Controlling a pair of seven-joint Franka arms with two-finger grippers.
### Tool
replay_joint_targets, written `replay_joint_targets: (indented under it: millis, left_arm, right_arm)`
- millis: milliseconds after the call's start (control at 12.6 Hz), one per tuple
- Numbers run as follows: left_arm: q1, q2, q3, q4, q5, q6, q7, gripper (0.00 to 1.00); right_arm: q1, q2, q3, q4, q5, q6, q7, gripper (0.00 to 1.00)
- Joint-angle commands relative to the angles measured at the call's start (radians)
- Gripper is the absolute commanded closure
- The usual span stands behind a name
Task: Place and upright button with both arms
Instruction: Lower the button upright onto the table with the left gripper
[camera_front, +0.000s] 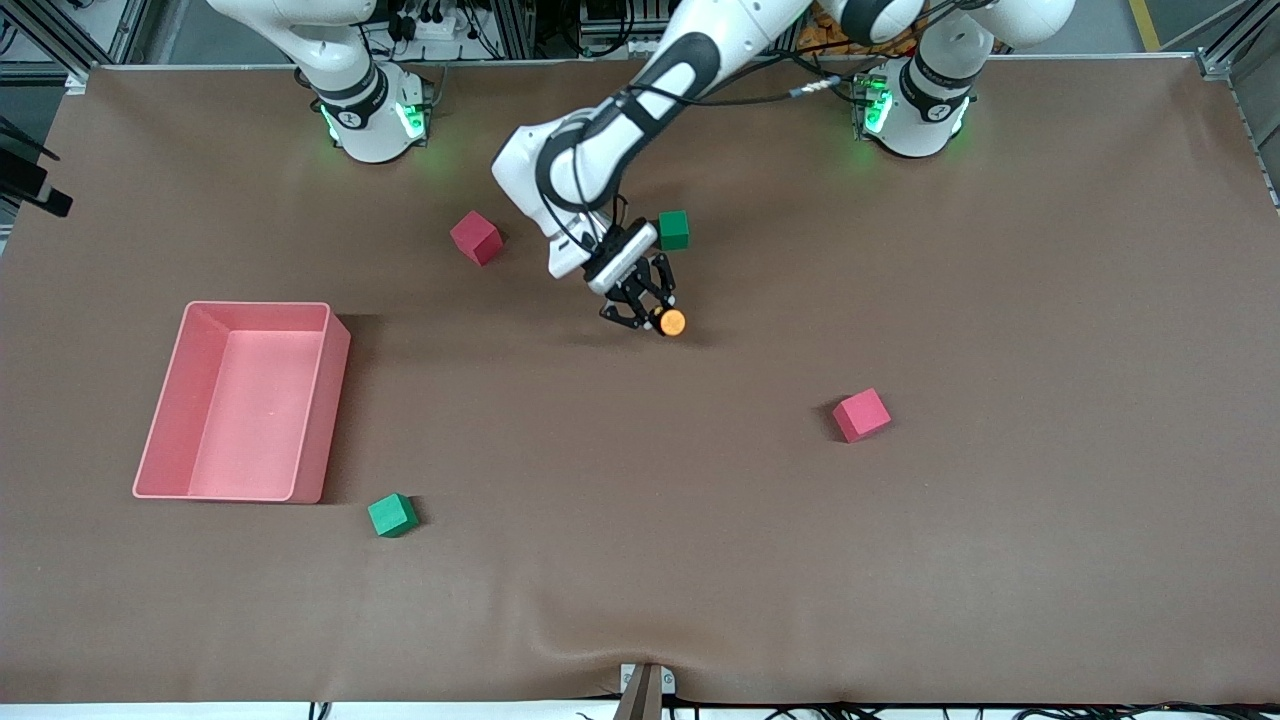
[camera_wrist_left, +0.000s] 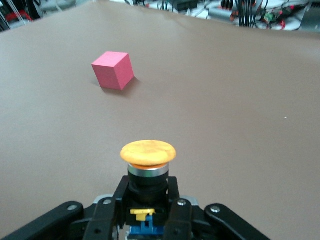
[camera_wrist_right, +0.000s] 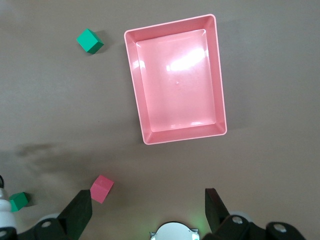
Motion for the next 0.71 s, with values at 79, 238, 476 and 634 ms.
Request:
replay_joint_targets:
  millis: [79,238,476,634]
  left_arm:
    - [-0.042,0.042,0.020,0.012,0.104,-0.041,-0.068,1.00]
    - [-0.070,0.096,0.020,0.013,0.175,-0.070,-0.140,1.00]
    - [-0.087,0.174,0.020,0.014,0.267,-0.089,-0.224,1.00]
    - [-0.099,0.197,0.020,0.014,0.316,-0.112,-0.239,1.00]
  right_arm:
    - [-0.040,0.011,0.014,0.020,0.007,-0.018,-0.003,0.00]
    - [-0.040,0.011,0.015,0.022,0.007,-0.018,-0.001,0.00]
    - [-0.042,0.009,0.014,0.025,0.016,-0.015,-0.001,0.00]
    - [-0.040,0.008,0.014,0.025,0.016,-0.015,-0.001,0.00]
